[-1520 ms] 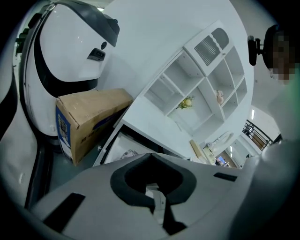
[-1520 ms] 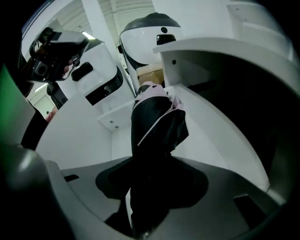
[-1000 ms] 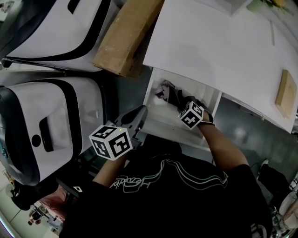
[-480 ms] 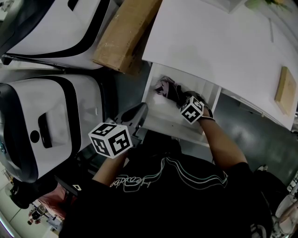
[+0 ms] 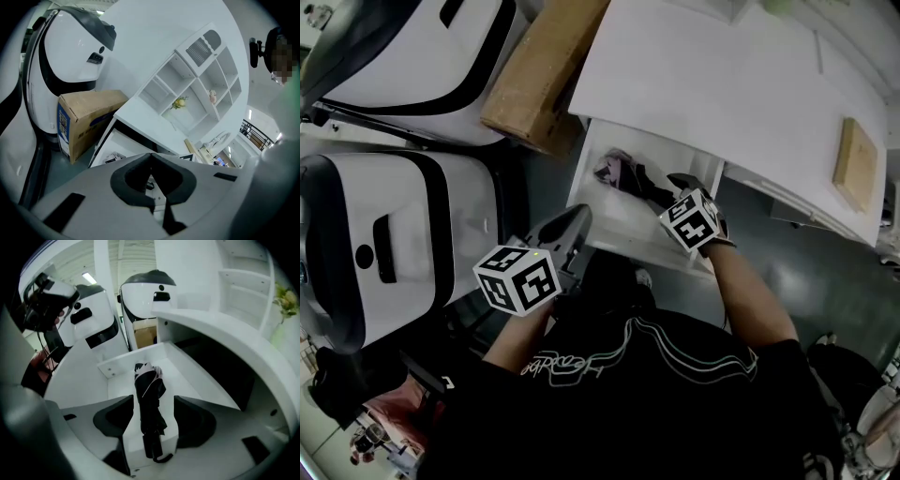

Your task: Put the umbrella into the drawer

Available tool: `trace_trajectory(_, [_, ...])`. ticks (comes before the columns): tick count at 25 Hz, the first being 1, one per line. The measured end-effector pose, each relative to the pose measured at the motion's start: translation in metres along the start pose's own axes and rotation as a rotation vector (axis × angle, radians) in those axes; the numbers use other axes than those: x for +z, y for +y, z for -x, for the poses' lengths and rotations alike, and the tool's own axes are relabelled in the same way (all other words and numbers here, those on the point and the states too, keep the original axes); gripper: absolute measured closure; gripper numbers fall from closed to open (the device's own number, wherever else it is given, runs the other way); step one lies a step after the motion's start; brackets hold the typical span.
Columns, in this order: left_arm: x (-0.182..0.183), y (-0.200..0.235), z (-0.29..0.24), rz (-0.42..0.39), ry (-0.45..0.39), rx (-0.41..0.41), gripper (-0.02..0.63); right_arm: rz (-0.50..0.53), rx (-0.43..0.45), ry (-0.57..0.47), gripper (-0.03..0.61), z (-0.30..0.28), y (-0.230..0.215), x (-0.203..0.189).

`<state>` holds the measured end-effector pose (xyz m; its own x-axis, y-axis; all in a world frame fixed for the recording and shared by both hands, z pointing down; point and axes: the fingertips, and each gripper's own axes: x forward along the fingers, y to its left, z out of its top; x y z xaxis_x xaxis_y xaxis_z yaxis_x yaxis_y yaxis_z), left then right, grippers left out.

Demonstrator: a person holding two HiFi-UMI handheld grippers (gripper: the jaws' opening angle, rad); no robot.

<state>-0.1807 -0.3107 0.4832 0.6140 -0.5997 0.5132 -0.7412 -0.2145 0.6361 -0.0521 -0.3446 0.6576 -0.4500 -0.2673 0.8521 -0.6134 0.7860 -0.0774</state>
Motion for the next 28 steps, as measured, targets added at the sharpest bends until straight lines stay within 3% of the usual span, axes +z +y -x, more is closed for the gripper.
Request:
trace_trajectory(9, [-0.023, -0.078, 0.030, -0.065, -0.069, -0.046, 0.594, -0.205, 0.073, -0.311, 0.337, 0.140, 0.037, 0.027])
trace_trajectory(11, [-0.029, -0.098, 0.038, -0.081, -0.084, -0.062, 0.594, -0.255, 0.109, -0.386, 0.409, 0.172, 0.048, 0.029])
trace_trajectory(14, [-0.040, -0.132, 0.049, -0.114, -0.094, -0.094, 0.594, -0.306, 0.174, -0.474, 0.435, 0.216, 0.067, 0.026])
trace_trajectory(20, [-0.059, -0.197, 0.073, -0.197, -0.114, -0.171, 0.594, -0.294, 0.245, -0.616, 0.490, 0.296, 0.108, 0.018])
trace_trajectory(28, [-0.077, -0.242, 0.102, -0.241, -0.161, -0.199, 0.594, -0.264, 0.273, -0.707, 0.517, 0.356, 0.142, 0.006])
